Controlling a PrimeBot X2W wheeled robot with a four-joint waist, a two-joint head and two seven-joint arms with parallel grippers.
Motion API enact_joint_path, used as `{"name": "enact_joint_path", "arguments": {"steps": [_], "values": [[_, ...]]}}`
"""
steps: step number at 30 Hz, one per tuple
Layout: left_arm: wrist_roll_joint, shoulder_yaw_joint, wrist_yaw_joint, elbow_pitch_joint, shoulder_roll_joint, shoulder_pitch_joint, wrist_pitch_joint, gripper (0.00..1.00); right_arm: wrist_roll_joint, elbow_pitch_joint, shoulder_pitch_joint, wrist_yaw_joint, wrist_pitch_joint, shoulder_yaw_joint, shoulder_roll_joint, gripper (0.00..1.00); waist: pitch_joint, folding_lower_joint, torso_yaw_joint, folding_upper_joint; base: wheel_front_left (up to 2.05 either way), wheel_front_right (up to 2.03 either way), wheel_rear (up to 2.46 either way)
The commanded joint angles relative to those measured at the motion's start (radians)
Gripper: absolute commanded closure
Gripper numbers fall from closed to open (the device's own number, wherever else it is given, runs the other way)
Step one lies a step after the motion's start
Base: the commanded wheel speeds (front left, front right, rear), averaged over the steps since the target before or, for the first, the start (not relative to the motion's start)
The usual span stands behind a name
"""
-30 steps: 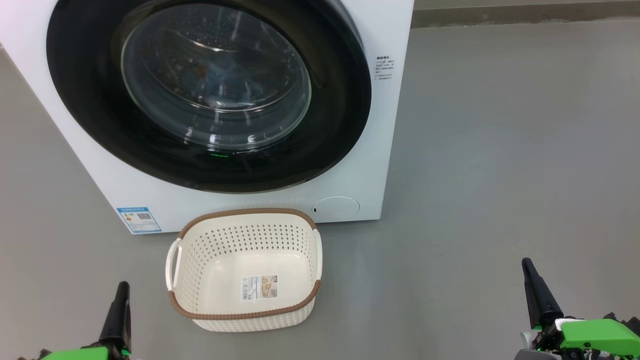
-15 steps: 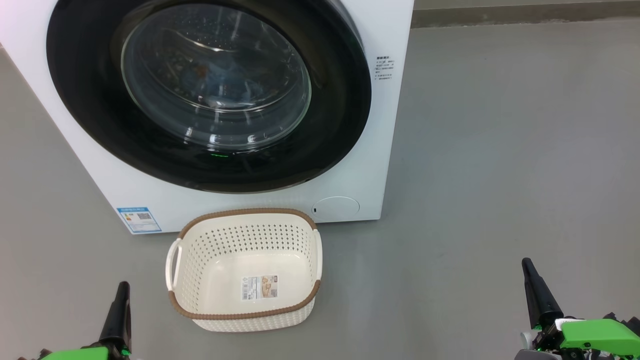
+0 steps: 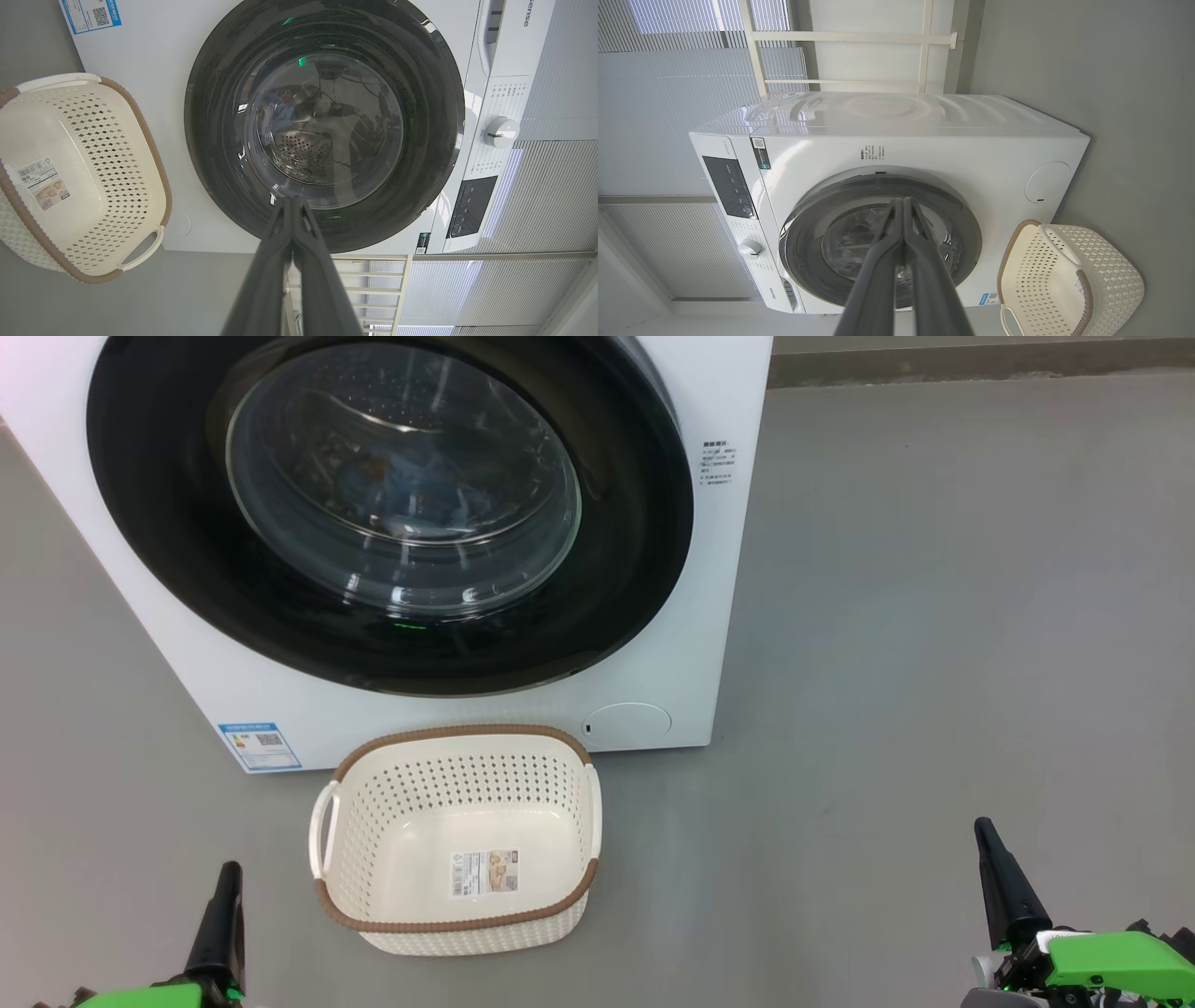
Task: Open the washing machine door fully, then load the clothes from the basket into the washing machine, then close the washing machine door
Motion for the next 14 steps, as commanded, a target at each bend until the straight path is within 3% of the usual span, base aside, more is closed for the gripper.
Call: {"name": "enact_joint_path", "arguments": {"steps": [1,14], "values": [[0.003,0.035,-0.011,-0.02,0.016,-0.04,0.004,1.0,0.004,-0.025,-0.04,-0.001,0.008,0.023,-0.012,1.0,0.0,0.0,0.0,-0.0001,0.0,0.0,0.0],[0.004,0.036,-0.011,-0.02,0.015,-0.04,0.005,1.0,0.004,-0.025,-0.04,-0.001,0.008,0.023,-0.012,1.0,0.0,0.0,0.0,-0.0001,0.0,0.0,0.0]]}}
